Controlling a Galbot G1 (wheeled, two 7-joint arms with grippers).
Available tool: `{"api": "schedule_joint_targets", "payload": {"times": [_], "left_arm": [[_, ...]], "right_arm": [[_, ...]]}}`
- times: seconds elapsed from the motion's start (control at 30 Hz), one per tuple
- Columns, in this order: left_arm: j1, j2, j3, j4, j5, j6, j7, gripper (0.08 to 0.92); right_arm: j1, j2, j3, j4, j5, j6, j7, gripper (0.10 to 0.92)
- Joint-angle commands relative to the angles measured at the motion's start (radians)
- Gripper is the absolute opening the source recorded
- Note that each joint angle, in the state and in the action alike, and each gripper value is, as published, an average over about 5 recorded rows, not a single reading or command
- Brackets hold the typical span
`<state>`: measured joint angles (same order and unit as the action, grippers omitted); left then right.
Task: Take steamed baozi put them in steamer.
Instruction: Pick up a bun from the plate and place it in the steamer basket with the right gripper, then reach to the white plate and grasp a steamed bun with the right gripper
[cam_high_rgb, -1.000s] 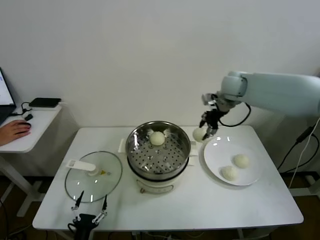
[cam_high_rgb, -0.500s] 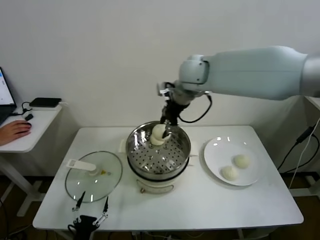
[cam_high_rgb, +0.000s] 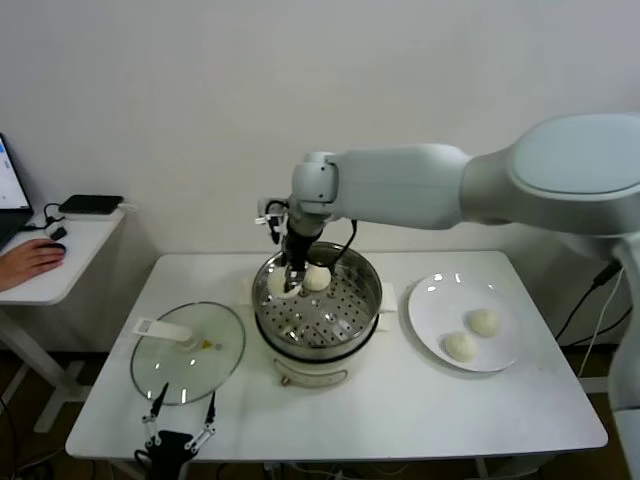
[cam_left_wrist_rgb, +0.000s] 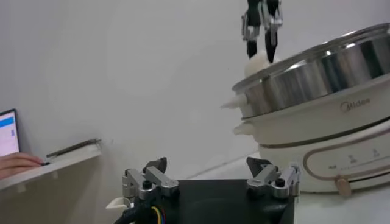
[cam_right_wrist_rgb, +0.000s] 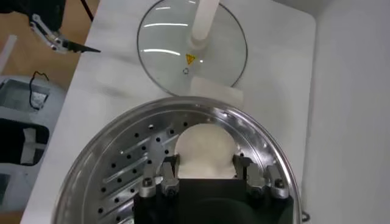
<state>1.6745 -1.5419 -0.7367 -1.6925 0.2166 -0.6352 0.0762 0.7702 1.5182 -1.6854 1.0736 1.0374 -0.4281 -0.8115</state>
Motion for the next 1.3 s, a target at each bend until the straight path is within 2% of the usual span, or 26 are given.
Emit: {"api": "schedule_joint_targets", "payload": {"times": [0.03, 0.37, 0.47, 0.63, 0.73, 0.9, 1.07, 1.3], "left_arm": [[-0.001, -0.002, -0.001, 0.0, 0.001, 0.001, 0.002, 0.823], [-0.007, -0.003, -0.004, 0.008, 0.001, 0.003, 0.004, 0.823], [-0.008, -0.004, -0.005, 0.008, 0.002, 0.004, 0.004, 0.823], [-0.004, -0.004, -0.008, 0.001, 0.002, 0.008, 0.005, 0.823], [-0.002, -0.006, -0.009, -0.002, 0.002, 0.01, 0.005, 0.823], [0.005, -0.008, -0.007, -0.011, 0.006, 0.013, 0.006, 0.823], [0.008, -0.007, -0.006, -0.004, 0.012, 0.007, 0.005, 0.823], [0.007, -0.01, -0.005, 0.007, 0.023, 0.002, 0.004, 0.823]], "right_arm": [[-0.127, 0.06, 0.025, -0.112, -0.059, -0.008, -0.008, 0.61], [-0.131, 0.047, 0.024, -0.105, -0.074, 0.003, -0.012, 0.61], [-0.117, 0.031, 0.037, -0.086, -0.07, 0.007, -0.012, 0.648], [0.019, -0.044, -0.018, 0.02, -0.037, 0.051, -0.069, 0.779], [0.114, -0.117, -0.073, 0.094, -0.036, 0.094, -0.129, 0.815], [0.254, -0.297, -0.167, 0.227, -0.084, 0.18, -0.233, 0.822], [0.318, -0.496, -0.261, 0.302, -0.198, 0.288, -0.3, 0.823], [0.258, -0.686, -0.31, 0.324, -0.416, 0.3, -0.279, 0.823]]}}
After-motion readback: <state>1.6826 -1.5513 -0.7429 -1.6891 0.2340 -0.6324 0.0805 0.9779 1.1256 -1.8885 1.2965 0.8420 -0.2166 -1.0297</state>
